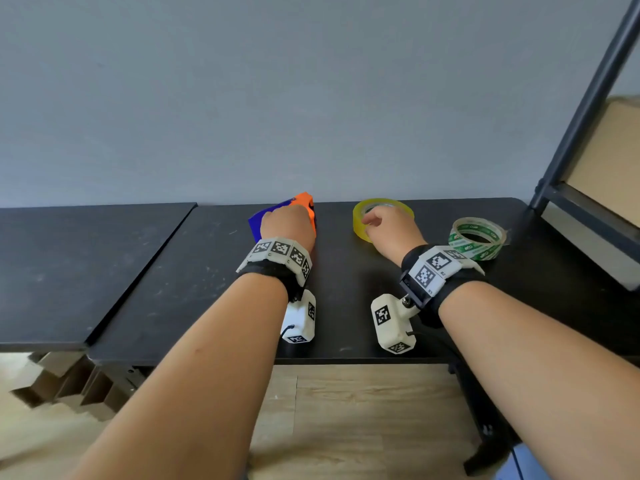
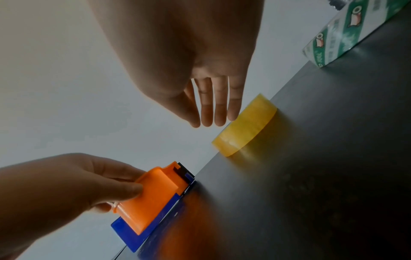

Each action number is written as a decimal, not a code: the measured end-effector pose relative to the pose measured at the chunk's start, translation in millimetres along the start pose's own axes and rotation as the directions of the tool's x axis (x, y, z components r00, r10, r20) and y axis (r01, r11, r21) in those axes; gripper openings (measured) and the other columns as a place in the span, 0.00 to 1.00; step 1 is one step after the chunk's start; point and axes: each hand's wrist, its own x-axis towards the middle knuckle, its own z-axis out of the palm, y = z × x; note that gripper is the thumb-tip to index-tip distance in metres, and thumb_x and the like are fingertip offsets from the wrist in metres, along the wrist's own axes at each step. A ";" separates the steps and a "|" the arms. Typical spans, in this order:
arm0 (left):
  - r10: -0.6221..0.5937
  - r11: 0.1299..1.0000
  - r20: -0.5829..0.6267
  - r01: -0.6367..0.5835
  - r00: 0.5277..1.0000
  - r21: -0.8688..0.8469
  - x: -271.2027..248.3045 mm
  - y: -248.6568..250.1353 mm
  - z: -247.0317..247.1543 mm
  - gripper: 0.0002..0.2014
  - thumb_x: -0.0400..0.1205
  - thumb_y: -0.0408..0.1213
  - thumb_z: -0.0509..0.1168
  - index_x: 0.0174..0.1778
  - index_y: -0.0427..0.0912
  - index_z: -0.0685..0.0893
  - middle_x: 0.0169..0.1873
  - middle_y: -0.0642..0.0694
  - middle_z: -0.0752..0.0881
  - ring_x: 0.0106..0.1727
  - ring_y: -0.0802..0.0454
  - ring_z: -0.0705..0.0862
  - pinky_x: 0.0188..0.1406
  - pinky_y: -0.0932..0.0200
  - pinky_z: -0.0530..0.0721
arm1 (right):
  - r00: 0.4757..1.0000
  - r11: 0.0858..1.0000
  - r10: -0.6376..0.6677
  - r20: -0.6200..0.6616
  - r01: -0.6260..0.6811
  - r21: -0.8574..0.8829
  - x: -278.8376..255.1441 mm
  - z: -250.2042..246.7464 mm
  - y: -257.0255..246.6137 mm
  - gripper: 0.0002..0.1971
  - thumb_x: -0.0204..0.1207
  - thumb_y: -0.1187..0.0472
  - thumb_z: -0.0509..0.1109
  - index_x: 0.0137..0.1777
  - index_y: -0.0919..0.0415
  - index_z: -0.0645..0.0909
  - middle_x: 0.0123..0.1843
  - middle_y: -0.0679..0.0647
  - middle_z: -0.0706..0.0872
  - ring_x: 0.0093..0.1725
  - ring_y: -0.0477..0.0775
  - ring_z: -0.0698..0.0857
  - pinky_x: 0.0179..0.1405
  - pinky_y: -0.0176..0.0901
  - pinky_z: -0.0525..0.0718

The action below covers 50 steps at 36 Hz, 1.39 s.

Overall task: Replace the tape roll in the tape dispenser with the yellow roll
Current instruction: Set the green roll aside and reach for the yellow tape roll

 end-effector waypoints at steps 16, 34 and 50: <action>-0.171 0.884 -0.088 0.113 0.981 -0.454 -6.0 4.5 -30.9 0.19 0.84 0.30 0.54 0.68 0.41 0.83 0.64 0.38 0.86 0.65 0.38 0.83 0.61 0.49 0.80 | 0.998 0.999 0.037 0.041 -0.037 0.001 -2.4 -0.2 -4.8 0.14 0.80 0.63 0.64 0.63 0.61 0.84 0.62 0.60 0.87 0.62 0.62 0.84 0.65 0.51 0.81; -0.369 0.837 0.089 0.372 0.925 -0.401 -6.4 -21.3 -16.3 0.15 0.86 0.29 0.56 0.63 0.26 0.81 0.63 0.32 0.84 0.67 0.36 0.82 0.62 0.51 0.79 | 0.974 0.996 -0.016 0.225 0.035 -0.082 -4.7 27.3 -19.2 0.19 0.80 0.54 0.67 0.69 0.59 0.79 0.68 0.57 0.85 0.66 0.59 0.83 0.67 0.52 0.79; -0.192 0.934 0.015 0.187 0.981 -0.304 -4.0 -41.8 0.7 0.26 0.80 0.24 0.56 0.75 0.43 0.75 0.74 0.39 0.73 0.71 0.40 0.78 0.66 0.49 0.77 | 0.969 0.997 -0.025 0.246 0.043 -0.068 -0.2 45.1 -35.6 0.33 0.78 0.46 0.70 0.78 0.60 0.68 0.73 0.59 0.80 0.70 0.58 0.81 0.66 0.48 0.78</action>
